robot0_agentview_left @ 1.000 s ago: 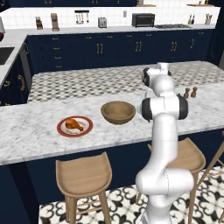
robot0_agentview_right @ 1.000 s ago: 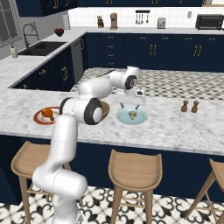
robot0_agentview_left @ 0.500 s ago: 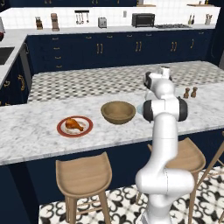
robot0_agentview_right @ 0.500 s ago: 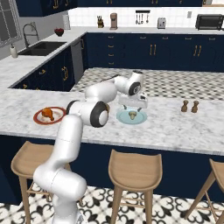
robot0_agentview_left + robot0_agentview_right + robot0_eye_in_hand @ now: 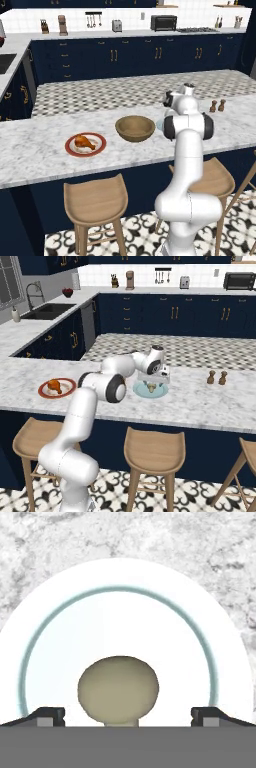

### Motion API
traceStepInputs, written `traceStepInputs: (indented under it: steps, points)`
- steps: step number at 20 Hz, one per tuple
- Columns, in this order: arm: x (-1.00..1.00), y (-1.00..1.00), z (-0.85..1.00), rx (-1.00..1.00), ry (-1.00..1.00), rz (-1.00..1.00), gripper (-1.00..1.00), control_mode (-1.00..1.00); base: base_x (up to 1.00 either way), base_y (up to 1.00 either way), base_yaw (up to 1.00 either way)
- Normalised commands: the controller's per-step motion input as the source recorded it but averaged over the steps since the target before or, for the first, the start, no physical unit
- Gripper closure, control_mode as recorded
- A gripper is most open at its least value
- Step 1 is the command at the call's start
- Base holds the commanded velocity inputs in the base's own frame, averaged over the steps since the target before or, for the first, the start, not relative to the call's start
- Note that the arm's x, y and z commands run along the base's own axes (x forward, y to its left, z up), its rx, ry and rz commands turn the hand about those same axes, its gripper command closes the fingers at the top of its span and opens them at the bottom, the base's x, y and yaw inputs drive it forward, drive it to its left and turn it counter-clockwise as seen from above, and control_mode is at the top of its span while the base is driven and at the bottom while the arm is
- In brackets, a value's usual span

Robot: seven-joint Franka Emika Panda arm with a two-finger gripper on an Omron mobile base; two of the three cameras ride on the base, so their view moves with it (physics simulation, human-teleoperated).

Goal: Pick the chicken drumstick and mushroom from their plates and place them in the bowl. Then put the bowl in the fridge.

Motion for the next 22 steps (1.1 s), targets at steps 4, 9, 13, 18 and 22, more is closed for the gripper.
traceStepInputs:
  steps: [4, 9, 13, 18, 22]
  points:
    - [0.39, 0.0, -0.31, 0.01, 0.11, 0.0, -1.0, -1.0, 0.0, 0.0, 0.0]
    - [0.32, 0.0, -0.23, 0.02, 0.08, 0.0, 1.0, -1.0, 0.0, 0.0, 0.0]
    - [0.06, 0.0, -0.24, 0.04, 0.13, 0.0, 1.0, -1.0, 0.0, 0.0, 0.0]
    - [-0.66, 0.18, -0.08, 0.02, 0.05, -0.07, 1.0, -1.0, 0.0, 0.0, 0.0]
    - [-1.0, 0.78, 0.07, 0.0, -0.41, 0.0, 1.0, -1.0, 0.0, 0.0, 0.0]
